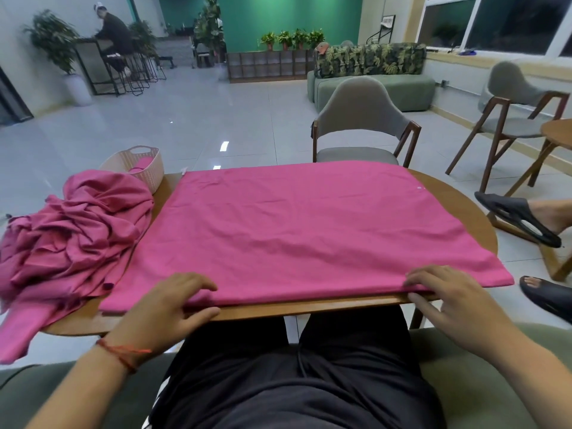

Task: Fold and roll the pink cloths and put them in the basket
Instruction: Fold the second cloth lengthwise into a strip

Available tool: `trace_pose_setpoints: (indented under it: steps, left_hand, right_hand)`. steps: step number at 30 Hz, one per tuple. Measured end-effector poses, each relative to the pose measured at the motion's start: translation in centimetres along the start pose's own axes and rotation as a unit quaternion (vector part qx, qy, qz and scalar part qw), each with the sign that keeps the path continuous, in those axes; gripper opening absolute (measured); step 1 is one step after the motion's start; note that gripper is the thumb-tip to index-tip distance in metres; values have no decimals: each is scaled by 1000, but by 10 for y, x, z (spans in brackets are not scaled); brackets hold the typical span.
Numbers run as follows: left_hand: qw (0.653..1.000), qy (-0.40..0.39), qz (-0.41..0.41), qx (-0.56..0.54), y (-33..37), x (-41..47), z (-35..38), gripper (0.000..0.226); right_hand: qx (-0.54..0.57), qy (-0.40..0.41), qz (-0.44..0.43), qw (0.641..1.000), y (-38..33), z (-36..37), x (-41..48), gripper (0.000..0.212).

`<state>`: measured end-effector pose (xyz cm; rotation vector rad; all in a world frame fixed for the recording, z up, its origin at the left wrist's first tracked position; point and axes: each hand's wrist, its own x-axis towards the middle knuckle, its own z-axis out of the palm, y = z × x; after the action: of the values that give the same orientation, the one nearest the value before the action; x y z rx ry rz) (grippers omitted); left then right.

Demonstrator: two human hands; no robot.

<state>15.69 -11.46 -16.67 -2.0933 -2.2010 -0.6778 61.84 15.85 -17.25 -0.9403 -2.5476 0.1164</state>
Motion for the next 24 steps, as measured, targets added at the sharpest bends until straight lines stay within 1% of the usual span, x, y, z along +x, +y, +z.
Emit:
trace_pose_setpoints:
  steps: [3,5,8,11,14,18,21,24]
  left_hand:
    - [999,-10,48,2,29,28,27,37]
    - [997,-5,73,11,50,48,45,37]
    - [994,-2,102,35,78,75,71,32]
    - [989,27,121,82,94,86,85,24]
    - [989,50,109,91,95,81,84,25]
    - [982,67,123,129,85,67,83,25]
    - [986,63,105,113,68,53,76,23]
    - [988,46,110,99,40,37,61,23]
  right_hand:
    - [34,3,-30,999,-20,17,12,25]
    - [28,12,-50,998,-31,28,22,26]
    - [7,-1,-76,997,-42,41,34,30]
    - [-8,4,-103,995,-46,50,33,19]
    - [2,38,-122,992,-46,51,19,12]
    - [4,58,-140,988,-39,51,1,9]
    - [-12,62,-108,992,-18,46,-8,16]
    - [-48,68,-79,993,6,35,-14,14]
